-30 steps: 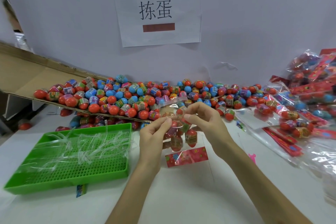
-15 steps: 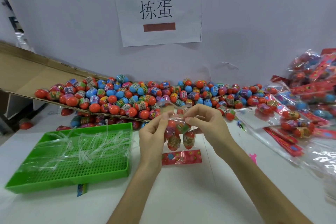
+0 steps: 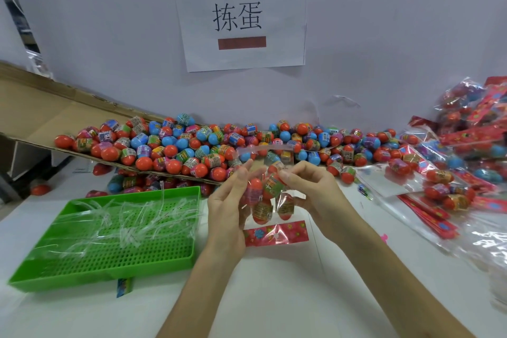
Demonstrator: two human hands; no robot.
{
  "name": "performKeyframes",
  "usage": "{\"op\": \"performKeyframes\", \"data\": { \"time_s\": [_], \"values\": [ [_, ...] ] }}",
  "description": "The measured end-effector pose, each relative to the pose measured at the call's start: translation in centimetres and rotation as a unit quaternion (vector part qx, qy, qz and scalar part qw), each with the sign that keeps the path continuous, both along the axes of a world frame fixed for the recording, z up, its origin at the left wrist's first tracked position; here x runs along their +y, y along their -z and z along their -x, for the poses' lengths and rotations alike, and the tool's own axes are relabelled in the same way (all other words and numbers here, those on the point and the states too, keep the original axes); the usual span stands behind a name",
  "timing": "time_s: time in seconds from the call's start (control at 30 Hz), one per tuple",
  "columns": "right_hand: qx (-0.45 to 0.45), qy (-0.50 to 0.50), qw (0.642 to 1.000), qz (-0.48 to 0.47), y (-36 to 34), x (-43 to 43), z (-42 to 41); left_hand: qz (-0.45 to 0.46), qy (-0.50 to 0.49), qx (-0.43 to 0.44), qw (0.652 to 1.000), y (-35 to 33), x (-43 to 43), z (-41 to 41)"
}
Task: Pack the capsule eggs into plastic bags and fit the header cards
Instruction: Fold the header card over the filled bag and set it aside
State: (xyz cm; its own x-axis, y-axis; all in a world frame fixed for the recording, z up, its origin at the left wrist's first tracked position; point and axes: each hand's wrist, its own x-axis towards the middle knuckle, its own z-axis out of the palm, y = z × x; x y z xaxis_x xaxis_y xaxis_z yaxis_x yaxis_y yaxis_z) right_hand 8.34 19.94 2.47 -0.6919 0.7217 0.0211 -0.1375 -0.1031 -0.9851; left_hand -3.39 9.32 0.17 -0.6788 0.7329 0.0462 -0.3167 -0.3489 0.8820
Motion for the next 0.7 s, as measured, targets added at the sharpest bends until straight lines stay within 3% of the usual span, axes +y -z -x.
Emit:
{"op": "performKeyframes", "data": {
  "time_s": [0.17,0.37,0.47,0.6,0.7],
  "values": [
    [-0.01,0.01,1.0,0.012,0.2,0.2,0.1,-0.025,-0.01,-0.012,1.0,-0.2,-0.1,0.1],
    [-0.016,0.001,1.0,-0.022,0.5,0.0,0.3,0.005,-0.124,-0.04,0.991,0.5,0.0,0.4],
    [-0.035,0.056,0.996,-0.052,0.8,0.2,0.4,0.007,-0.155,-0.08,0.985,0.5,0.0,0.9],
    [-0.042,0.193,0.96,-0.197,1.1,0.5,0.2,0.04,-0.155,-0.052,0.986,1.0,0.0,0.9],
    [0.007,0.222,0.914,-0.341,1.2,-0.4,0.4,0.06,-0.121,0.022,0.991,1.1,0.1,0.3]
  ]
}}
